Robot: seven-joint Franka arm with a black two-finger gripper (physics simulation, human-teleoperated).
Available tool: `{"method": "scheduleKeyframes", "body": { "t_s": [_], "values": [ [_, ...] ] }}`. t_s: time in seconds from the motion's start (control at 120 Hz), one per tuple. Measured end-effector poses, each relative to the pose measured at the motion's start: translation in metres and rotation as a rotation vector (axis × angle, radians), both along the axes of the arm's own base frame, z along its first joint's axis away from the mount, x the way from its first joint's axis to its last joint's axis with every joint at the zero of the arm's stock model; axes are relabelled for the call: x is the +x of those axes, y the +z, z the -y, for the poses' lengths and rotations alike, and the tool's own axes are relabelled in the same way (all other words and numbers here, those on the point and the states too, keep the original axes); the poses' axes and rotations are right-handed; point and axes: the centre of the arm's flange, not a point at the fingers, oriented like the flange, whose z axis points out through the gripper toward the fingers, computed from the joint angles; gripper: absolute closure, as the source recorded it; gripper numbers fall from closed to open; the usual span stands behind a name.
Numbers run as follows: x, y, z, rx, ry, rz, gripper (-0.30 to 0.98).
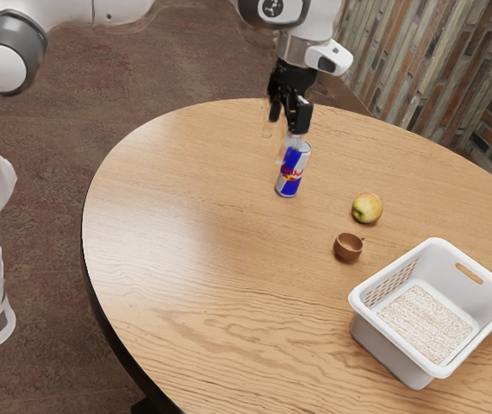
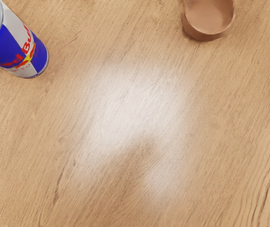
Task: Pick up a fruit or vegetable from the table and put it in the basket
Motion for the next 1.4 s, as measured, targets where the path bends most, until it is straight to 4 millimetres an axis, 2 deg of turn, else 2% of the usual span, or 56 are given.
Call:
{"method": "scheduleKeyframes", "body": {
  "t_s": [0.033, 0.075, 0.133, 0.225, 0.308, 0.417, 0.433, 0.45, 0.492, 0.525, 0.542, 0.575, 0.617, 0.625, 0.642, 0.658, 0.675, 0.692, 0.708, 0.733, 0.758, 0.85, 0.95, 1.033, 1.058, 1.1, 1.133, 1.267, 1.292, 1.4],
  "values": [
    [-0.004, 0.047, 0.000, 0.002, 0.060, 0.077, 0.00],
    [-0.010, 0.076, -0.001, -0.003, 0.129, 0.118, 0.01],
    [-0.016, 0.090, -0.006, -0.007, 0.228, 0.125, 0.01],
    [-0.021, 0.094, -0.029, -0.006, 0.400, 0.108, 0.01],
    [-0.026, 0.093, -0.069, -0.001, 0.577, 0.091, 0.01],
    [-0.042, 0.097, -0.135, 0.004, 0.801, 0.088, 0.01],
    [-0.047, 0.104, -0.145, 0.002, 0.835, 0.101, 0.01],
    [-0.054, 0.120, -0.156, 0.003, 0.871, 0.132, 0.01],
    [-0.089, 0.189, -0.178, 0.019, 0.960, 0.269, 0.01],
    [-0.114, 0.219, -0.192, 0.041, 1.024, 0.329, 0.01],
    [-0.119, 0.223, -0.200, 0.063, 1.054, 0.339, 0.01],
    [-0.118, 0.219, -0.216, 0.121, 1.106, 0.334, 0.02],
    [-0.102, 0.200, -0.233, 0.200, 1.124, 0.313, 0.01],
    [-0.095, 0.195, -0.230, 0.215, 1.110, 0.308, 0.01],
    [-0.075, 0.185, -0.212, 0.236, 1.052, 0.301, 0.01],
    [-0.050, 0.175, -0.177, 0.248, 0.960, 0.298, 0.01],
    [-0.027, 0.163, -0.132, 0.249, 0.852, 0.292, 0.01],
    [-0.009, 0.152, -0.091, 0.246, 0.752, 0.285, 0.01],
    [0.002, 0.142, -0.060, 0.242, 0.675, 0.279, 0.01],
    [0.011, 0.132, -0.033, 0.237, 0.595, 0.273, 0.01],
    [0.017, 0.125, -0.022, 0.234, 0.541, 0.269, 0.01],
    [0.031, 0.104, 0.002, 0.229, 0.386, 0.252, 0.02],
    [0.047, 0.074, 0.011, 0.254, 0.268, 0.209, 0.01],
    [0.060, 0.055, 0.039, 0.263, 0.126, 0.195, 0.02],
    [0.064, 0.043, 0.044, 0.266, 0.088, 0.183, 0.02],
    [0.073, 0.018, 0.068, 0.287, 0.007, 0.163, 0.01],
    [0.076, 0.007, 0.080, 0.288, -0.036, 0.167, 0.02],
    [0.083, -0.031, 0.046, 0.163, -0.077, 0.158, 0.02],
    [0.089, -0.037, 0.051, 0.125, -0.117, 0.165, 0.02],
    [0.097, -0.027, 0.016, 0.091, -0.143, 0.237, 0.02]
  ]
}}
